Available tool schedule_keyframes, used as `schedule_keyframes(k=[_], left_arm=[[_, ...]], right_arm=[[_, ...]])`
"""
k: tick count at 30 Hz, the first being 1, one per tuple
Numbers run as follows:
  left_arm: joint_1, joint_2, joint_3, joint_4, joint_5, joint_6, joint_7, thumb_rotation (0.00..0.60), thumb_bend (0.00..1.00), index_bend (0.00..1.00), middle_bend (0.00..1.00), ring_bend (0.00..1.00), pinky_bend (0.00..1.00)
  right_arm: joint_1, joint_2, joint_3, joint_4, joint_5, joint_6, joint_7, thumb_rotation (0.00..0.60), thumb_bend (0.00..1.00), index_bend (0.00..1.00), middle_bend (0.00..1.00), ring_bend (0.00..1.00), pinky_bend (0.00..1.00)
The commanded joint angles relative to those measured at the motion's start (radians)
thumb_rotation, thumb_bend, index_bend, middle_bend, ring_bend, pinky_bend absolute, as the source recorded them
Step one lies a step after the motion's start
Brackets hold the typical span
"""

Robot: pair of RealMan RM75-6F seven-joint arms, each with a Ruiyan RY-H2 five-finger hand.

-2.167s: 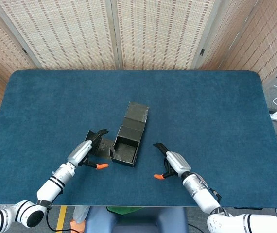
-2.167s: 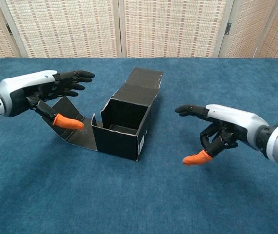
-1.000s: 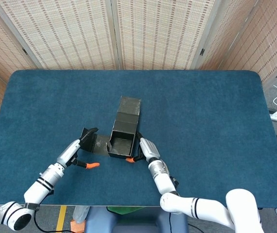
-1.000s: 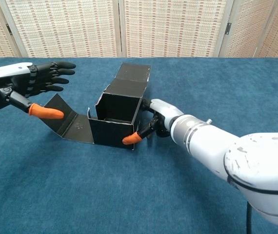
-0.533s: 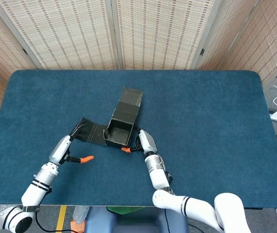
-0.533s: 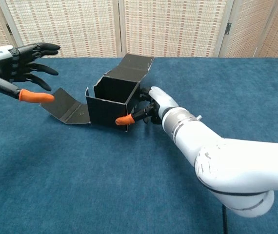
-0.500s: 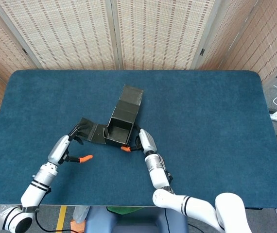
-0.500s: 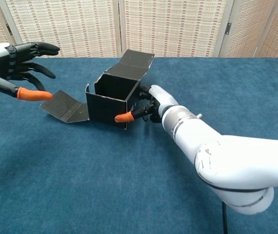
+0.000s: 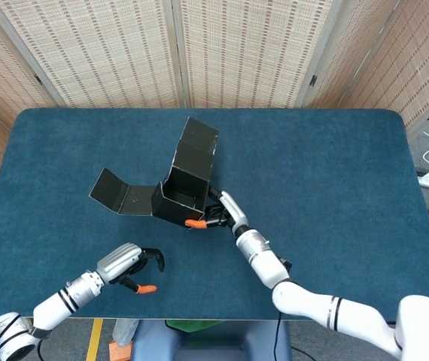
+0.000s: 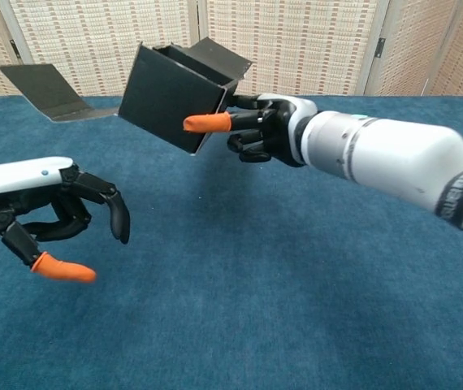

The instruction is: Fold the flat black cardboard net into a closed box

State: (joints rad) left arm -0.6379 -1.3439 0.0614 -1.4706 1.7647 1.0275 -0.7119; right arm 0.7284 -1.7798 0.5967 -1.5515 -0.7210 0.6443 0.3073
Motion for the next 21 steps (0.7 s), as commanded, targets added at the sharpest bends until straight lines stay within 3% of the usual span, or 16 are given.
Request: schedule_keyframes(k=[1,8,14,21], left_arm=[[-0.034,-0.035,-0.001,0.041,-0.045,-0.056,-0.016,0.6,0.25,0.5,0.49,0.88,0.98],[-0.005,-0.055,-0.068,0.096,-0.129,0.037,-0.01,0.6,0.26,0.44,0.44,0.88,0.98],[0.058,-0.017,-0.108,0.08,-0.116,0.225,0.106,0.6,0.3,0.44,0.43,0.88,0.98],[0.075,0.003,-0.126,0.032,-0.102,0.298,0.193,0.6,0.35,0.44,0.43,0.88,0.98]], right_arm=[[-0.073,0.093,0.004,-0.099,-0.009,-0.075,0.085,0.6,0.35,0.49,0.63,0.77,1.0],[-0.15,0.183,-0.034,-0.173,-0.101,-0.127,0.156,0.6,0.35,0.49,0.63,0.77,1.0],[-0.175,0.198,-0.08,-0.172,-0.212,-0.117,0.176,0.6,0.35,0.49,0.63,0.77,1.0],[-0.178,0.185,-0.123,-0.153,-0.299,-0.094,0.2,0.6,0.34,0.49,0.62,0.77,1.0]])
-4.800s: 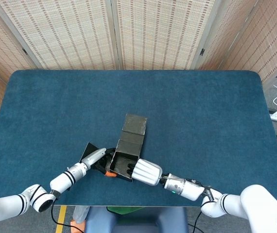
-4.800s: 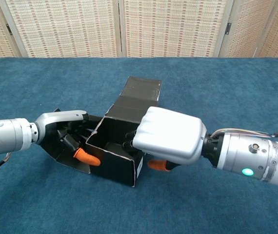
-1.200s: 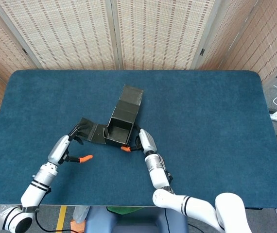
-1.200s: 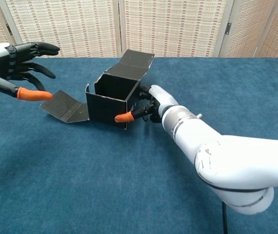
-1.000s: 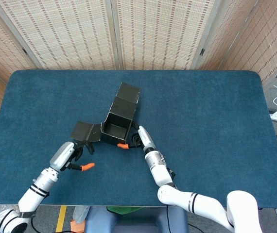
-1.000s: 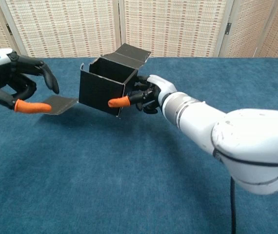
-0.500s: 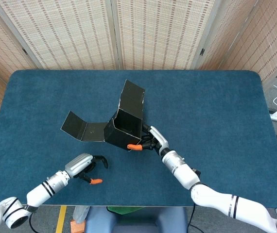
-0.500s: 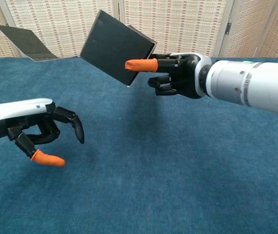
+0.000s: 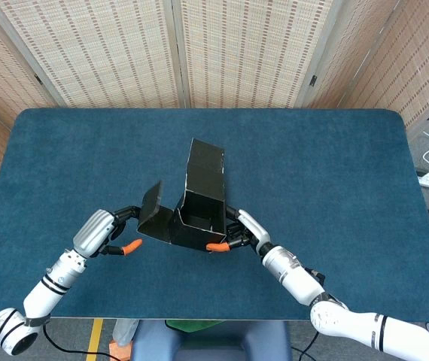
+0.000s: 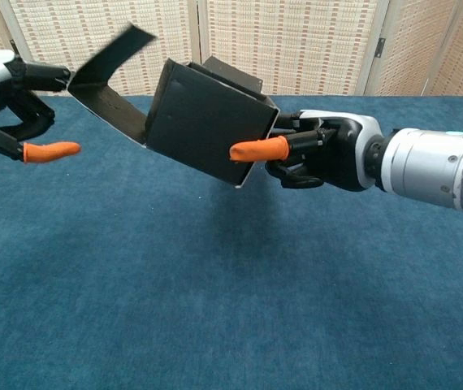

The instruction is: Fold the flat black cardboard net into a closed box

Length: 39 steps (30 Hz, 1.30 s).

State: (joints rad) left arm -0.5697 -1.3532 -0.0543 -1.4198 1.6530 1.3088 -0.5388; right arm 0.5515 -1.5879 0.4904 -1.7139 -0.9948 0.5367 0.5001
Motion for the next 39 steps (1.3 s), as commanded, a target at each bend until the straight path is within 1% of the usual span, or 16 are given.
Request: schedule_keyframes(k=[1,7,11,17,19,23,27,32,39], left_arm=[[0.004,0.013,-0.014,-0.023,0.014,0.019,0.029,0.6,0.35,0.44,0.43,0.88,0.98],[-0.023,0.016,-0.024,-0.037,0.044,0.019,0.071,0.6,0.36,0.44,0.43,0.87,0.98],[-0.042,0.0,-0.03,-0.035,0.062,0.021,0.097,0.6,0.36,0.42,0.41,0.84,0.98],[-0.061,-0.02,-0.029,-0.021,0.079,0.016,0.118,0.6,0.33,0.38,0.37,0.81,0.98],[-0.082,-0.065,-0.026,0.038,0.097,0.0,0.157,0.6,0.32,0.38,0.37,0.8,0.98],[-0.101,-0.145,-0.022,0.159,0.114,0.013,0.162,0.6,0.32,0.38,0.36,0.8,0.98],[-0.117,-0.231,-0.015,0.297,0.12,0.032,0.112,0.6,0.32,0.37,0.34,0.77,0.97],[-0.138,-0.309,0.003,0.442,0.137,0.049,0.076,0.6,0.32,0.37,0.33,0.76,0.96],[-0.163,-0.426,0.049,0.657,0.155,0.045,0.022,0.6,0.32,0.38,0.33,0.76,0.96]], right_arm=[[0.0,-0.01,-0.024,0.012,-0.035,0.019,0.012,0.6,0.34,0.49,0.62,0.77,1.0],[0.01,-0.022,-0.062,0.023,-0.093,0.058,0.007,0.6,0.34,0.49,0.61,0.77,1.0],[0.022,-0.042,-0.087,0.044,-0.114,0.085,0.002,0.6,0.34,0.49,0.61,0.77,1.0],[0.036,-0.062,-0.102,0.066,-0.118,0.103,-0.003,0.6,0.34,0.49,0.61,0.77,1.0],[0.057,-0.089,-0.113,0.108,-0.121,0.12,-0.033,0.6,0.34,0.49,0.6,0.77,1.0],[0.088,-0.131,-0.122,0.173,-0.104,0.143,-0.071,0.6,0.34,0.49,0.6,0.76,1.0],[0.116,-0.171,-0.13,0.241,-0.086,0.144,-0.083,0.6,0.34,0.49,0.59,0.76,1.0],[0.142,-0.213,-0.137,0.32,-0.078,0.145,-0.095,0.6,0.34,0.49,0.59,0.76,1.0],[0.179,-0.289,-0.157,0.462,-0.083,0.141,-0.109,0.6,0.35,0.49,0.59,0.76,1.0]])
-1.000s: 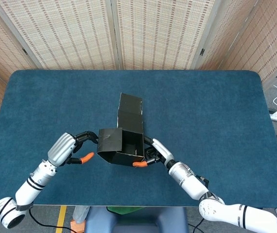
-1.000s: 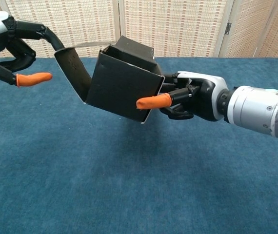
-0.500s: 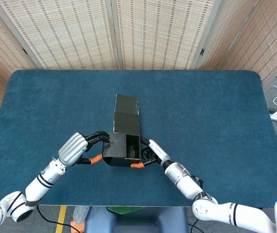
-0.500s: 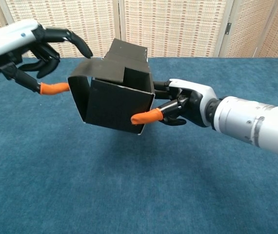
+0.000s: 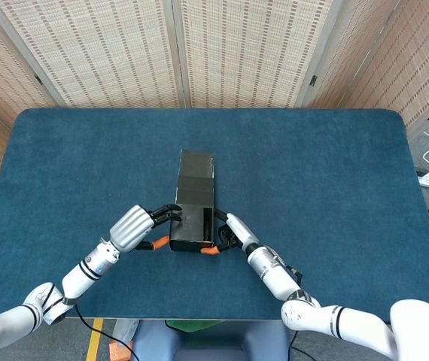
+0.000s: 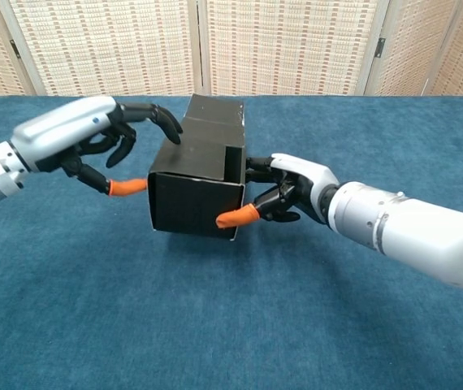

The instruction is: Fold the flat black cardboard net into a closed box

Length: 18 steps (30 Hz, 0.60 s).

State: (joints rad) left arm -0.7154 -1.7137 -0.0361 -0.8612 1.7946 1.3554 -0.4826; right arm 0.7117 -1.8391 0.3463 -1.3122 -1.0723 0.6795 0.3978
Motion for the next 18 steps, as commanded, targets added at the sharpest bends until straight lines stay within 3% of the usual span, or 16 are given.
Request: schedule_keyframes(k=[1,9,18], left_arm=[[-0.019,-0.079,0.038,0.122,0.015,-0.002,-0.042,0.6,0.32,0.38,0.33,0.76,0.96],[-0.025,-0.165,0.095,0.299,0.032,0.0,-0.069,0.6,0.32,0.37,0.33,0.76,0.96],[-0.044,-0.177,0.136,0.356,0.05,0.017,-0.032,0.6,0.32,0.37,0.33,0.75,0.95]], right_arm=[[0.021,-0.047,-0.016,0.078,-0.009,-0.004,-0.004,0.6,0.35,0.49,0.59,0.76,1.0],[0.029,-0.106,-0.036,0.199,-0.065,0.013,0.028,0.6,0.35,0.49,0.59,0.75,1.0],[0.02,-0.131,-0.072,0.25,-0.137,0.046,0.065,0.6,0.35,0.49,0.59,0.75,1.0]])
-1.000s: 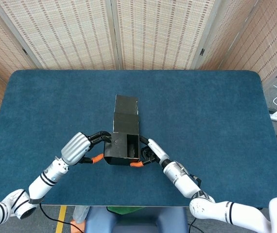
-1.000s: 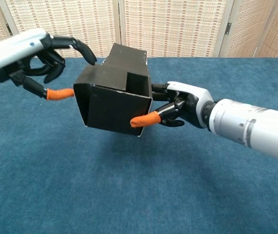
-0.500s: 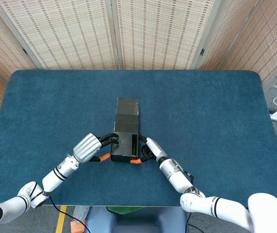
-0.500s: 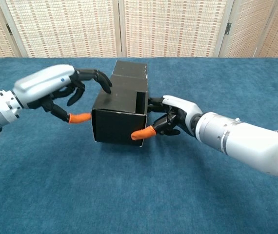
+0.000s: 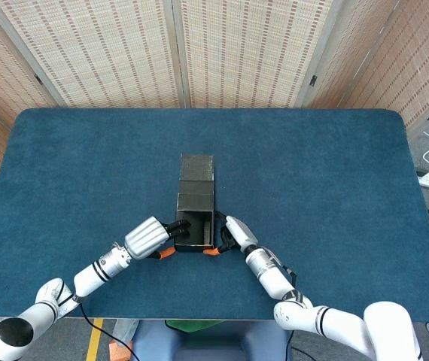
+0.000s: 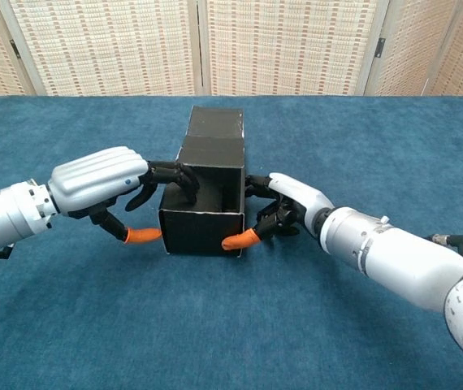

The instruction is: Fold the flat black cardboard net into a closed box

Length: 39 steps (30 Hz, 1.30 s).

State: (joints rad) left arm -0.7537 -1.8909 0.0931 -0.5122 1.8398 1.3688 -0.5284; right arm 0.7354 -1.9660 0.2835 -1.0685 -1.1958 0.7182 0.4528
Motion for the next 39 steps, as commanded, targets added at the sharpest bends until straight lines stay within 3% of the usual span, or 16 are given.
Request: schedule_keyframes(k=[1,7,17,30,39], left_arm=[[-0.008,0.0,0.011,0.012,0.008,0.005,0.027,0.6,0.32,0.37,0.33,0.75,0.95],[-0.03,0.01,0.044,0.025,0.031,-0.007,0.114,0.6,0.32,0.43,0.36,0.75,0.95],[-0.066,0.048,0.071,-0.047,0.03,-0.084,0.19,0.6,0.32,0.47,0.42,0.75,0.94],[-0.07,0.051,0.084,-0.09,0.01,-0.124,0.202,0.6,0.32,0.67,0.63,0.76,0.94],[-0.066,0.035,0.086,-0.07,0.003,-0.113,0.19,0.6,0.36,0.71,0.67,0.77,0.93]], right_arm=[[-0.004,-0.003,-0.011,0.006,-0.019,0.009,0.014,0.6,0.35,0.49,0.59,0.75,1.0],[-0.011,0.008,-0.027,-0.015,-0.049,0.023,0.027,0.6,0.35,0.49,0.58,0.75,1.0],[-0.024,0.03,-0.043,-0.068,-0.06,0.042,0.007,0.6,0.35,0.49,0.58,0.75,1.0],[-0.034,0.04,-0.058,-0.107,-0.074,0.061,-0.001,0.6,0.35,0.49,0.58,0.75,1.0],[-0.041,0.033,-0.062,-0.114,-0.068,0.07,-0.013,0.6,0.35,0.49,0.58,0.75,1.0]])
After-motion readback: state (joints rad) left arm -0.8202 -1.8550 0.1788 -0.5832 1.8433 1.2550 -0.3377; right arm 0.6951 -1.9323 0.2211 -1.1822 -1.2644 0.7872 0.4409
